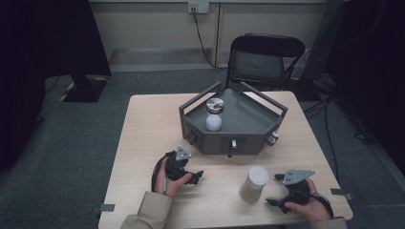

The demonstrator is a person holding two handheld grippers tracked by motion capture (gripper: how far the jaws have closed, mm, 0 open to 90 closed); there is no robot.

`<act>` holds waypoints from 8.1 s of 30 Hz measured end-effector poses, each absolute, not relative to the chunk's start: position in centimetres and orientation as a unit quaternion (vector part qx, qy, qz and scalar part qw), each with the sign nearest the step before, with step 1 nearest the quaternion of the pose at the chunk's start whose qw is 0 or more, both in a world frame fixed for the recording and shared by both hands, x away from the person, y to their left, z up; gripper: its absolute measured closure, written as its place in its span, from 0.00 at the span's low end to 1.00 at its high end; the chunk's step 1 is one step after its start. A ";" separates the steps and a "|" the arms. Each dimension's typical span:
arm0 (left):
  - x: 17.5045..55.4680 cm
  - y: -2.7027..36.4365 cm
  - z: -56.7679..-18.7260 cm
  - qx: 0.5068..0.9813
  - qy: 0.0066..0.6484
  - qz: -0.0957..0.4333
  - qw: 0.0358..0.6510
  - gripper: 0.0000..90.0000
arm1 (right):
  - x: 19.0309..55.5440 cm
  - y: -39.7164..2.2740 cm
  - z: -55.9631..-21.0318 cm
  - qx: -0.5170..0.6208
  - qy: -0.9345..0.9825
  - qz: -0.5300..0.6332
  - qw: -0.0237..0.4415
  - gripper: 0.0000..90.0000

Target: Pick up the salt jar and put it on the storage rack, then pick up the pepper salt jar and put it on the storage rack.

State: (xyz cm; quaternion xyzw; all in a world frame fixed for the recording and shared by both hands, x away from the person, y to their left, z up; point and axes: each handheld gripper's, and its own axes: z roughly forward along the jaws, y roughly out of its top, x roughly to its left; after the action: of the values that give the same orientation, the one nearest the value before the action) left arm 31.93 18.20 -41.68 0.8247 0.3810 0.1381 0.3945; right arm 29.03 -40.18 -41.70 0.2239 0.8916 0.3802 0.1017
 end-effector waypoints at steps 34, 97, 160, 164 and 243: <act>31.4 17.1 -42.0 0.841 0.367 0.160 0.364 0.03 | 29.0 -40.2 -41.7 0.224 0.892 0.380 0.102 0.00; 31.4 17.1 -42.0 0.841 0.368 0.159 0.364 0.03 | 29.3 -40.2 -41.2 0.219 0.888 0.396 0.079 0.01; 31.4 17.0 -42.0 0.841 0.368 0.160 0.364 0.03 | 30.0 -37.1 -39.1 0.150 0.843 0.511 0.077 0.37; 31.4 17.0 -42.0 0.841 0.368 0.160 0.364 0.03 | 30.1 -37.1 -39.1 0.150 0.842 0.512 0.075 0.38; 31.4 17.0 -42.0 0.841 0.369 0.160 0.363 0.02 | 34.2 -36.1 -26.3 0.211 0.814 0.529 0.119 0.38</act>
State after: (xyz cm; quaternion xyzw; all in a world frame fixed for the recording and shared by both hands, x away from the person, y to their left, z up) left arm 31.39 17.02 -41.99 0.8406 0.3685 0.1600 0.3632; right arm 34.21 -36.12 -26.30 0.2109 0.8136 0.5286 0.1193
